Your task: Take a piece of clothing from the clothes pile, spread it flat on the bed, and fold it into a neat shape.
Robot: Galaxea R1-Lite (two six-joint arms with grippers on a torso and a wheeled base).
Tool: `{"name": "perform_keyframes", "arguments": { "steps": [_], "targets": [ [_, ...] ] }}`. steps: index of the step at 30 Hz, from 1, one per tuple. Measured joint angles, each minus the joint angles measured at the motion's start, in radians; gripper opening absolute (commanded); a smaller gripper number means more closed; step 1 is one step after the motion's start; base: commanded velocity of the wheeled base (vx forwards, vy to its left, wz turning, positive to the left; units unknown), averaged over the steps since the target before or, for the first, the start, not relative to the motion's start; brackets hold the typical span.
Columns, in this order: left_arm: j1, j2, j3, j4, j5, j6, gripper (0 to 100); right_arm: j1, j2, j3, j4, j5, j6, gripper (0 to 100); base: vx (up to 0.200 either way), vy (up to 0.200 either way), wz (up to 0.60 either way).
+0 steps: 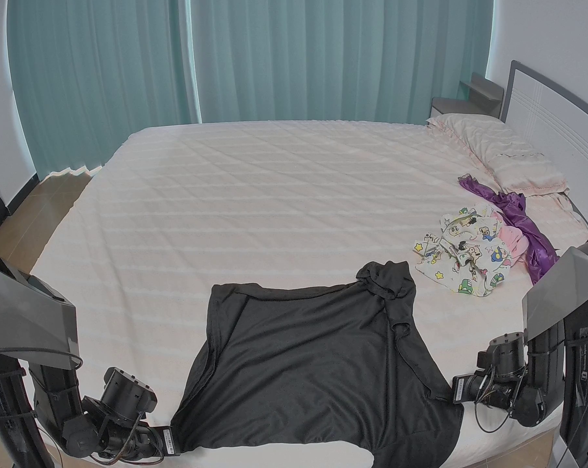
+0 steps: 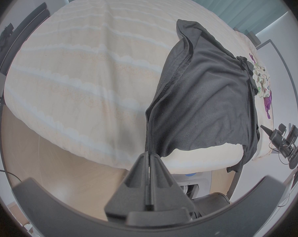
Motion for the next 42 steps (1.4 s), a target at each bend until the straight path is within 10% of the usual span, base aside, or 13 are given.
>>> {"name": "perform_keyframes", "arguments": {
  "steps": [10, 11, 13, 14, 33, 42],
  "targets": [
    [0.000, 0.003, 0.000, 0.002, 0.000, 0.000, 0, -0.164, -0.037, 0.003, 0.000, 0.007, -0.124, 0, 0.000, 0.000, 0.00],
    [-0.001, 0.003, 0.000, 0.002, 0.000, 0.000, 0, -0.160, -0.040, 0.003, 0.000, 0.009, -0.125, 100, 0.000, 0.000, 0.00],
    [-0.001, 0.003, 0.000, 0.002, 0.000, 0.000, 0, -0.145, -0.046, 0.004, 0.000, 0.013, -0.121, 100, 0.000, 0.000, 0.00],
    [-0.001, 0.003, 0.000, 0.003, 0.000, 0.000, 100, -0.135, -0.049, 0.004, 0.000, 0.015, -0.116, 100, 0.000, 0.000, 0.00],
    [0.039, -0.180, 0.001, 0.004, 0.013, -0.044, 100, 0.058, -0.057, 0.005, 0.000, 0.018, 0.053, 100, 0.000, 0.000, 0.00],
    [0.062, -0.352, 0.001, 0.000, -0.166, -0.337, 100, 0.099, 0.005, -0.071, 0.000, -0.036, 0.038, 100, 0.000, 0.000, 0.00]
  ]
}}
